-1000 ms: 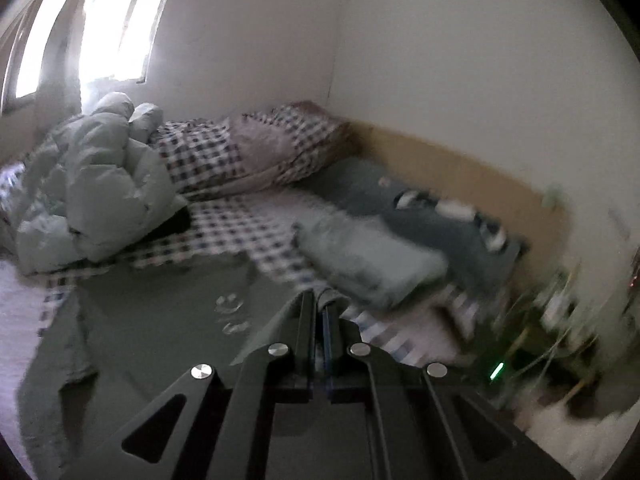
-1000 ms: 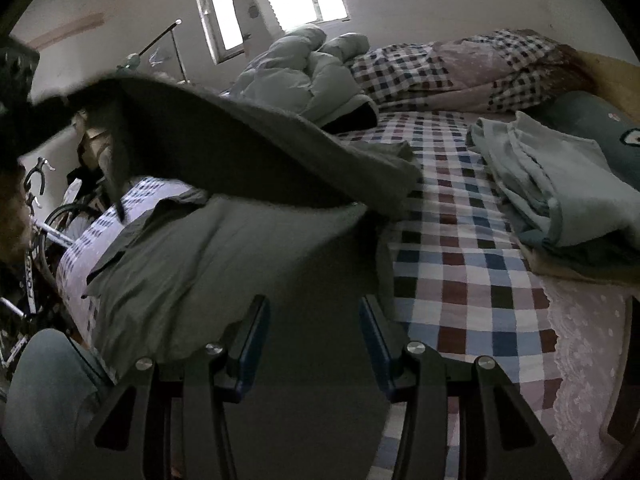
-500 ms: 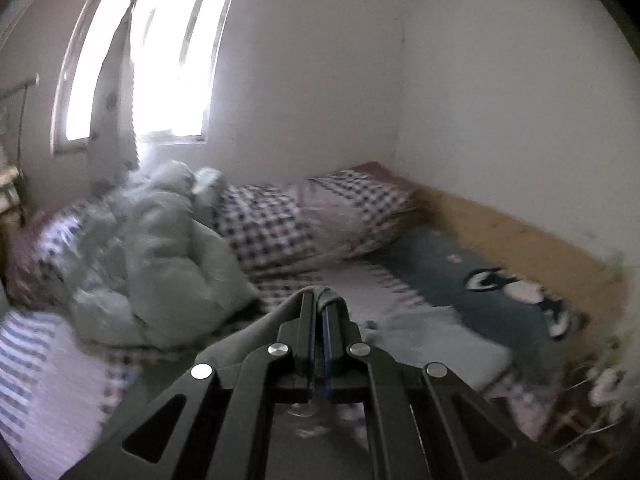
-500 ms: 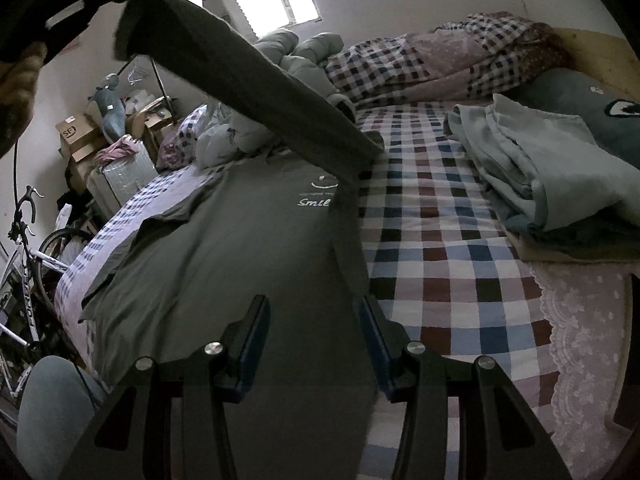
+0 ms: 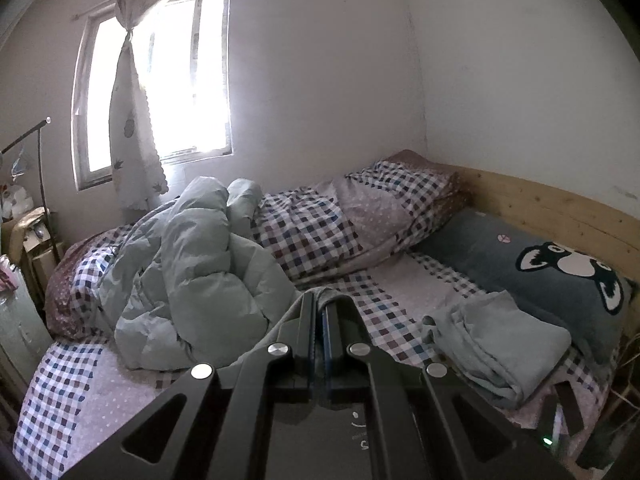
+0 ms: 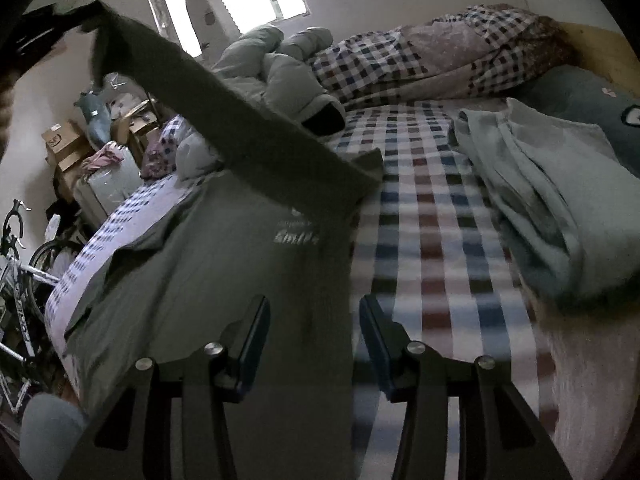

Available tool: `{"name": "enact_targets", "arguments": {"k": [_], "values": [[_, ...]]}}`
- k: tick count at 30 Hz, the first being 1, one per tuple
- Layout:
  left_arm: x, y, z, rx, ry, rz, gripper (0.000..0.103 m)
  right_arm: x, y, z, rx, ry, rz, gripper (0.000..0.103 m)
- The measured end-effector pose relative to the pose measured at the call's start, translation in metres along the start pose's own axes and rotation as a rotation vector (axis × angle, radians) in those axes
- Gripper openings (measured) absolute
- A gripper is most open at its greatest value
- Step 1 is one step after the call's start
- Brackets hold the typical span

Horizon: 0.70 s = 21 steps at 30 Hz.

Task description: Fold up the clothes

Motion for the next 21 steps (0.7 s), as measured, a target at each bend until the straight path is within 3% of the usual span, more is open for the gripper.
{"name": "enact_targets", "arguments": {"k": [6, 11, 12, 13, 14, 21], "values": [[-0.009, -0.006, -0.013, -0.005, -0.006, 0.03, 0.001, -0.071, -0.003, -0.028, -0.025, 0.078, 0.001, 0.05], [-0.02, -0.018, -0.021, -0.041, -0.016, 0.056, 0.001, -0.106, 0.002, -0.032, -0.007, 0.147, -0.002, 0.049], [-0.023, -0.019, -0.021, -0.049, -0.018, 0.06, 0.001, -0.11, -0.004, -0.032, 0.001, 0.158, 0.019, 0.044], [-0.026, -0.02, -0.021, -0.051, -0.015, 0.062, 0.001, -0.113, -0.009, -0.032, 0.01, 0.169, 0.04, 0.02], [-0.029, -0.02, -0.019, -0.051, -0.009, 0.061, 0.001, -0.117, -0.015, -0.032, 0.019, 0.18, 0.062, 0.003], [-0.044, -0.016, 0.015, -0.082, 0.046, 0.036, 0.001, -0.119, -0.059, -0.032, 0.013, 0.202, 0.134, 0.002]]}}
Point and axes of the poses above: each gripper's, at about its wrist camera, not at the fingertips, and x roughly against the way its jaws point, y to its left, z to its underside, the point moved 4 cm from there along -x, roughly the way its jaws point, and after that the axes turned 11 degrees about -y, right-handed, at the moved point
